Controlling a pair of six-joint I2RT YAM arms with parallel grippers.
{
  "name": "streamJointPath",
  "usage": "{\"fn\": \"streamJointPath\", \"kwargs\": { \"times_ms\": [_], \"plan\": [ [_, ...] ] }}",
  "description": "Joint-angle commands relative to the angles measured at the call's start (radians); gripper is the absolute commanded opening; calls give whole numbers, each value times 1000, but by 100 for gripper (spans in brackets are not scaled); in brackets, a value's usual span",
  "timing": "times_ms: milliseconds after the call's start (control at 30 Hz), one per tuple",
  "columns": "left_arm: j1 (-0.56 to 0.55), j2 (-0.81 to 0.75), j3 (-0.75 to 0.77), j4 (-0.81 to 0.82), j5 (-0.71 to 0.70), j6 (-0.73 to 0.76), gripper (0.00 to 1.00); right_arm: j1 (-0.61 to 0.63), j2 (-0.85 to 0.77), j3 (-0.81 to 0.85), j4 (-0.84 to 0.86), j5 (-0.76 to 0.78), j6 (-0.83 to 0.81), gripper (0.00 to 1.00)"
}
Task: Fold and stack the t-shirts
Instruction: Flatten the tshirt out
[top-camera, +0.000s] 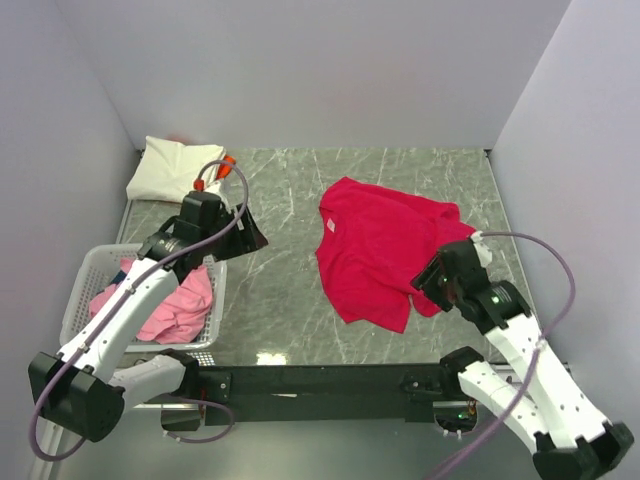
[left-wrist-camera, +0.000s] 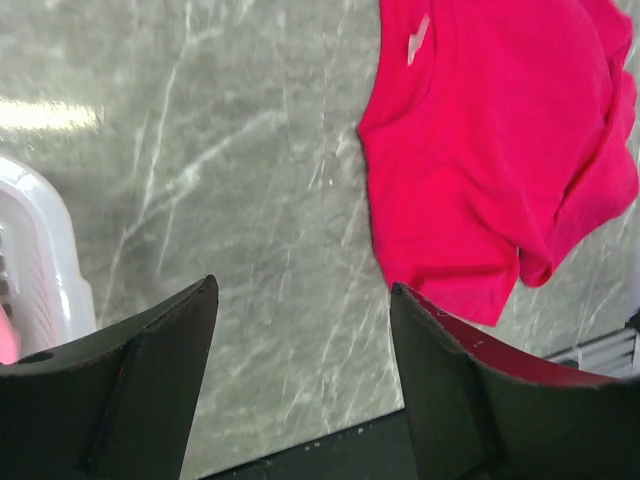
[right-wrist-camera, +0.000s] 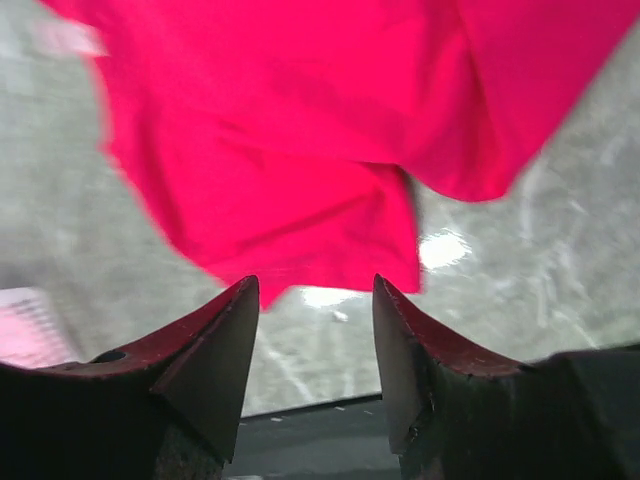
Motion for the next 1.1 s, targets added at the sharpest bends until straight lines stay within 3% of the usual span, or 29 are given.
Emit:
{"fn": "streamJointPath", "kwargs": {
  "times_ms": [0, 233, 367, 600, 1067],
  "plan": [
    [-13, -43, -8, 74, 48, -25, 75, 1, -79, 30, 21, 15, 56, 57],
    [-210, 230, 81, 143, 118, -30, 77, 0, -25, 20, 56, -6, 68, 57],
    [-335, 390, 128, 116, -2, -15, 77, 0, -45, -3, 85, -29, 103, 57],
    [-373, 503, 118, 143, -66, 7, 68, 1, -92, -16, 70, -28, 119, 56],
    [-409, 716, 145, 220, 6, 47, 61, 3, -129, -75, 90, -80, 108, 56]
  ]
}}
